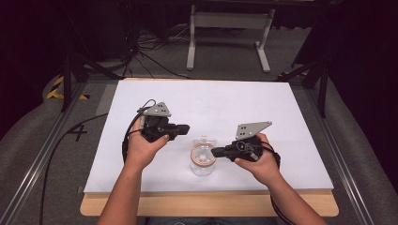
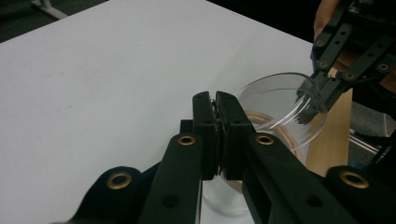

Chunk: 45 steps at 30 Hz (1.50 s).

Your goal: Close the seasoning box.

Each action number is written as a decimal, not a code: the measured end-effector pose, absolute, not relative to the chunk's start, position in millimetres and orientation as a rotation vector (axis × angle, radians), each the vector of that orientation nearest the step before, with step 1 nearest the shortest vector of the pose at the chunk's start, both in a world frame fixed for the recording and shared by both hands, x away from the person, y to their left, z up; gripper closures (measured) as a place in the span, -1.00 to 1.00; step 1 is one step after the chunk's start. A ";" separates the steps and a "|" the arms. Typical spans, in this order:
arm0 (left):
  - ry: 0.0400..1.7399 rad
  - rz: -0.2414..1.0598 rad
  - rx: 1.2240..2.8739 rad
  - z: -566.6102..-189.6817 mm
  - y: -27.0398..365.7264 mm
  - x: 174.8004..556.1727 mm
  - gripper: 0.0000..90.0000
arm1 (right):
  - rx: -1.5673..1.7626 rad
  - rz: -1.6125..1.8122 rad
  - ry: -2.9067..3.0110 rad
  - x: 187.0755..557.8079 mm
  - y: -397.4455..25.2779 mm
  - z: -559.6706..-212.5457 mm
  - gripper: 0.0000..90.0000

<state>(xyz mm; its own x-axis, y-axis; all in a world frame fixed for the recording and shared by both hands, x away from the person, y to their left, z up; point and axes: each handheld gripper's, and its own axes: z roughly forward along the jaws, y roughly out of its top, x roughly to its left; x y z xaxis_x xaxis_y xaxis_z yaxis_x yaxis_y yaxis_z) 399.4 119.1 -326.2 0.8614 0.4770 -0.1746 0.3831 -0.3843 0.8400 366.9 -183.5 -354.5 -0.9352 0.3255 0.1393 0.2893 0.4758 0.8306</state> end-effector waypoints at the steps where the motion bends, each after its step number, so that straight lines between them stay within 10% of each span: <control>1: 0.625 0.123 2.029 -325.7 121.2 399.8 0.90 | 0.555 1.480 2.673 366.4 -183.7 -354.3 1.00; 45: 0.841 0.165 2.025 -330.8 173.3 387.5 0.76 | 0.735 1.447 2.501 386.0 -261.9 -322.1 1.00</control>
<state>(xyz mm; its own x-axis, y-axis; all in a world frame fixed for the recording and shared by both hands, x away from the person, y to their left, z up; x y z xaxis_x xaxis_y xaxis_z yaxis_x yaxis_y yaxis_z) 387.5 173.3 -330.8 0.7586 0.6201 -0.1998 0.4987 -0.3553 0.7906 386.0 -261.9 -322.1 -0.8664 0.4885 0.1039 0.3336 0.4112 0.8483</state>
